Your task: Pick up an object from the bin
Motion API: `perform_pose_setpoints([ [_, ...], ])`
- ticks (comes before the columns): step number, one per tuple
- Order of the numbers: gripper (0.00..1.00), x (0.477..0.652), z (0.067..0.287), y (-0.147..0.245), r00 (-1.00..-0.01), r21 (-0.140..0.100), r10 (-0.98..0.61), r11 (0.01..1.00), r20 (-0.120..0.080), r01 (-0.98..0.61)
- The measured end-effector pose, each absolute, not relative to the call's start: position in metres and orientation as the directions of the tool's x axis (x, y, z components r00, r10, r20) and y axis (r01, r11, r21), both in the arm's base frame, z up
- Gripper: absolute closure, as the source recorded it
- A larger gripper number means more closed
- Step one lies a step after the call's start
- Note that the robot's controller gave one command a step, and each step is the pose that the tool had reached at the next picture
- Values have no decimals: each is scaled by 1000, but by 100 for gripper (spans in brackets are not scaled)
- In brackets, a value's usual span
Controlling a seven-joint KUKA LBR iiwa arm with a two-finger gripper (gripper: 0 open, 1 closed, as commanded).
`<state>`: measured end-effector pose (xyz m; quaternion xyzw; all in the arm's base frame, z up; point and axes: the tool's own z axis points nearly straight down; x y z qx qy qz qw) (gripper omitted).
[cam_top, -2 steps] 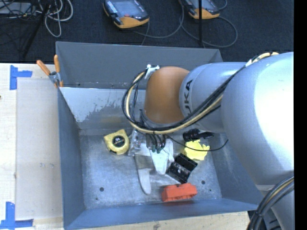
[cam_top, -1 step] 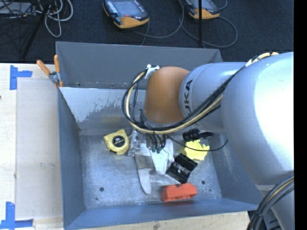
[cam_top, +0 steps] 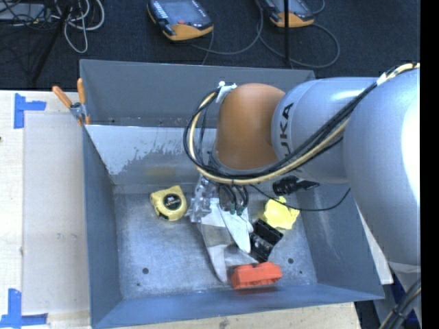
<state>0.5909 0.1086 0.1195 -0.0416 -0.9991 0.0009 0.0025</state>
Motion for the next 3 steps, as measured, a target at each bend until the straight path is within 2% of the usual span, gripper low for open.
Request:
perform_pose_setpoints([
  [1,100,595,180,107,-1000,-1,-12,1000,4,-12],
  [2,0,582,212,79,-968,0,-252,968,0,-252],
  [3,0,582,211,80,-968,0,-252,968,0,-252],
])
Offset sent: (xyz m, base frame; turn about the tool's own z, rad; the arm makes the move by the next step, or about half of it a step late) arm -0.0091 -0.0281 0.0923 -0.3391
